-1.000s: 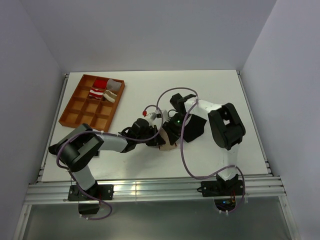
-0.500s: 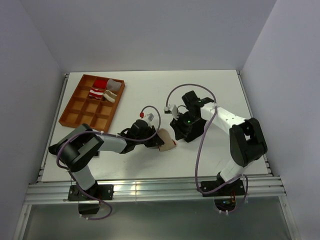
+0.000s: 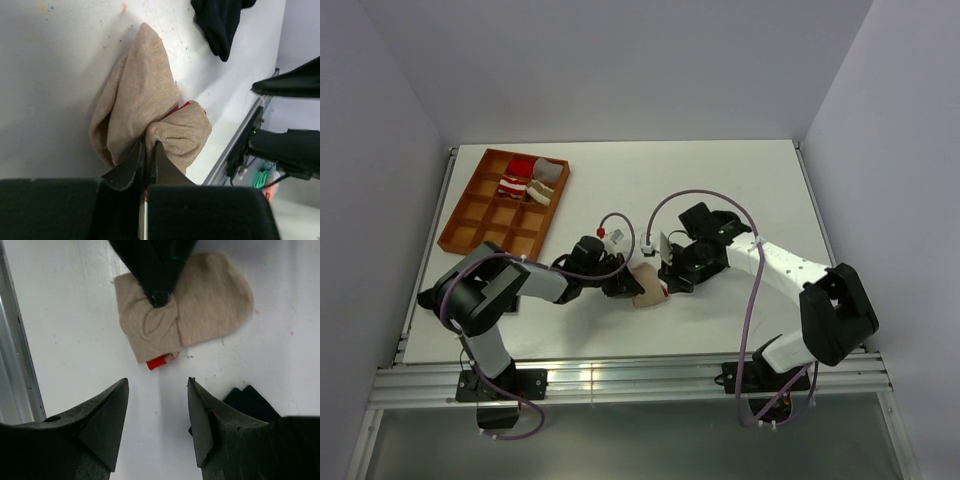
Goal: Roll the socks
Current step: Roll the sock at the center of the board.
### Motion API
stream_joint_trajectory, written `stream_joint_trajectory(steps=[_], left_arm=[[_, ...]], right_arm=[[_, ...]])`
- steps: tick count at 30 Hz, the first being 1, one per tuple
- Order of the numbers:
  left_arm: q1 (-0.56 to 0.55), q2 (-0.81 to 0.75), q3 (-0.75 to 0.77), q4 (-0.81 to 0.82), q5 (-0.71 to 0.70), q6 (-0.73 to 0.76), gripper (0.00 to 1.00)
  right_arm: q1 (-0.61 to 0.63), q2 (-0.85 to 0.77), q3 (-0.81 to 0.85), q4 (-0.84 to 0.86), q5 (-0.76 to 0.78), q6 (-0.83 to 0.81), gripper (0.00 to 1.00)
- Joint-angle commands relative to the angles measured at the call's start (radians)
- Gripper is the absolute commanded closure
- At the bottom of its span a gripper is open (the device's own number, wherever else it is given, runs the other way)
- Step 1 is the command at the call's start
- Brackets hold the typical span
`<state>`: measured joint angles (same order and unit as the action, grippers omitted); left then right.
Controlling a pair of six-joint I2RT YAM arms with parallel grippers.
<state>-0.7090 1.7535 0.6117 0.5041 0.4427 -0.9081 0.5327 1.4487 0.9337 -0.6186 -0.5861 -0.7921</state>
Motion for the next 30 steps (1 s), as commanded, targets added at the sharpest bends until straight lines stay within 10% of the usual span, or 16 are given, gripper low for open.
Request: stream_joint_trajectory(steps=[1,30], left_arm=[[0.006,0.067,-0.023,-0.176,0.083,0.09,1.0],[0.031,0.107,0.063,-0.289,0.189,0.15,1.0]], right_arm=[[0.071,-0.053,-0.038,0.065,0.028,-0.042,0.42],[0.389,-0.063,-0.234,0.307,0.293,0.02,0.44]])
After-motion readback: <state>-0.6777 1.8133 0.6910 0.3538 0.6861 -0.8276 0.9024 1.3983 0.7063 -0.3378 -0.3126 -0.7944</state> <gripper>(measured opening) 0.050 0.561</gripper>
